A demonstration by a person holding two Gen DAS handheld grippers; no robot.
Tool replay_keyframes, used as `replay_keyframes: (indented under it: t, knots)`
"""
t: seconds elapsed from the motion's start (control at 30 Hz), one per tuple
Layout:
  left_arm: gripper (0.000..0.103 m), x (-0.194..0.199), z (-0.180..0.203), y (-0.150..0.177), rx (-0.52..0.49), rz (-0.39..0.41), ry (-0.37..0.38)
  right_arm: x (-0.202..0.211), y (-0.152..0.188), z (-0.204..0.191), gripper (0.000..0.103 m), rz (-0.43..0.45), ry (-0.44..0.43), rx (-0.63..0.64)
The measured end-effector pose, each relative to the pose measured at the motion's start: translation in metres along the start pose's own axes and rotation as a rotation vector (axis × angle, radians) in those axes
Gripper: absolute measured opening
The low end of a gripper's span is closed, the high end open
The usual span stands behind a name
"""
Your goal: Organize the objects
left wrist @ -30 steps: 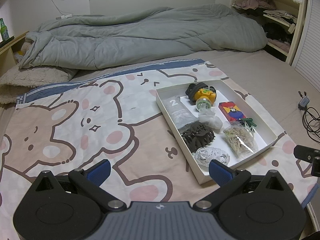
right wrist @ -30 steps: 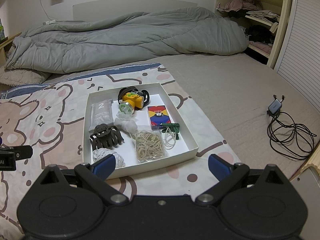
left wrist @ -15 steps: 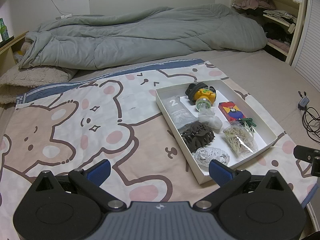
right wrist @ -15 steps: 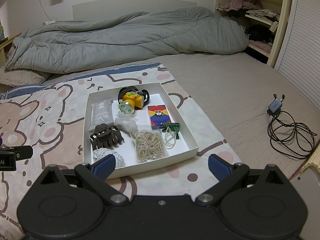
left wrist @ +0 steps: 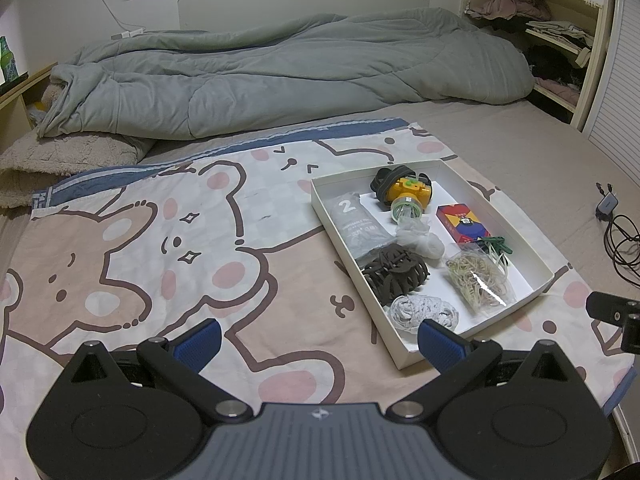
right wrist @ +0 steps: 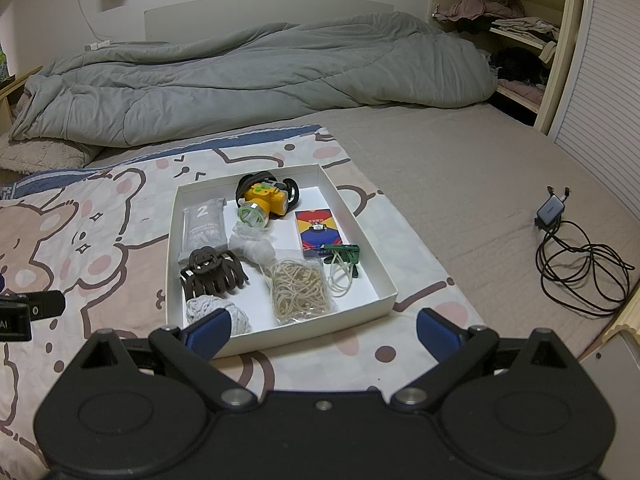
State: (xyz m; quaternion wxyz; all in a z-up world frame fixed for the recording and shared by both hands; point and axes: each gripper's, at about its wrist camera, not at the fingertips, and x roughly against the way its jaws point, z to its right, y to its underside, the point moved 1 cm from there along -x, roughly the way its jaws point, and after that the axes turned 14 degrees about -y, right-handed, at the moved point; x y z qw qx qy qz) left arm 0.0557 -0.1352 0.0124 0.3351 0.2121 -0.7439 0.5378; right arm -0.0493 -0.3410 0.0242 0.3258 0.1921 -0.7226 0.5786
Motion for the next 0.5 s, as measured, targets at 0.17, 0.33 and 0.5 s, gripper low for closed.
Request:
replay_keyframes:
  t: [0.17,0.33,0.5]
  knots:
    - [0.103,0.0001,0.0005,-0.0002,0.001,0.0,0.0,0.0001,0.0002,0.0003,0.1,0.0,0.0,-0.003]
    - [0.103,0.0003,0.0055,-0.0016,0.0,-0.002,0.003,-0.0003,0.0012,-0.0005,0.1,0.0,0.0,-0.004]
    - [0.103,0.0002,0.0067,-0.002,0.0,-0.002,0.003,-0.0002,0.0016,-0.0006,0.1,0.0,0.001,-0.006]
